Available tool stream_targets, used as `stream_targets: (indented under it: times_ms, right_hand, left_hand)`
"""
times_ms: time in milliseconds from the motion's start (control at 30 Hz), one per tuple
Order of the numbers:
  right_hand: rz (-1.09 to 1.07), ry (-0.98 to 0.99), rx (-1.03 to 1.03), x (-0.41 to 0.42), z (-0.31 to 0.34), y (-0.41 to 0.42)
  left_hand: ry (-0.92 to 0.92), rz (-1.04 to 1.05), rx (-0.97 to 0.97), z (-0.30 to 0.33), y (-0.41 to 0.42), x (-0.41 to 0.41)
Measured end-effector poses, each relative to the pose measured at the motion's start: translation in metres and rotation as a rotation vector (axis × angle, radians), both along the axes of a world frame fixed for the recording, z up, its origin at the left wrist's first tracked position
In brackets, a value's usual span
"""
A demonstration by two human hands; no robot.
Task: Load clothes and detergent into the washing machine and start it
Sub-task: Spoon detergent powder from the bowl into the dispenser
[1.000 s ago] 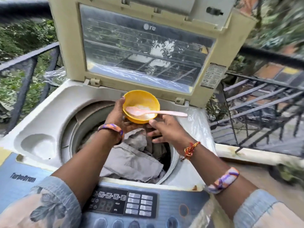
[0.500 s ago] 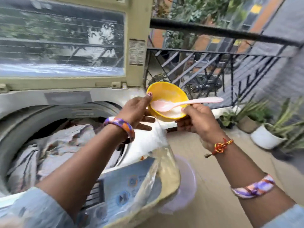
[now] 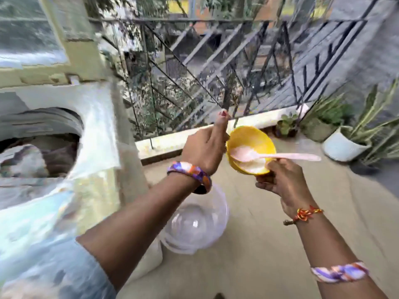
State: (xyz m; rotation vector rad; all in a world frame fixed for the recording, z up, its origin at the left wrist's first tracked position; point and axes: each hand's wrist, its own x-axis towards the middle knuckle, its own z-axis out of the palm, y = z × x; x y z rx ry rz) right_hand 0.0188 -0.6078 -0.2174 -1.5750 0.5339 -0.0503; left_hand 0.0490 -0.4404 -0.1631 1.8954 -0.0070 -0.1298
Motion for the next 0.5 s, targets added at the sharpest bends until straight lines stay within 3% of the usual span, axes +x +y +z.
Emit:
stream_targets:
  times_ms: [300,500]
  right_hand:
    - [-0.185,0.402,0.056,-0.073,-0.218,-0.109]
    - [-0.222,0.696,0.124,-0.139,-0.413,-0.140]
  left_hand:
    - [0.547,-0.103,0.025,-0.246,-0.126,-0.022]
    - [0.871,-0.231,0.037,-0.465,-0.166,-0.082]
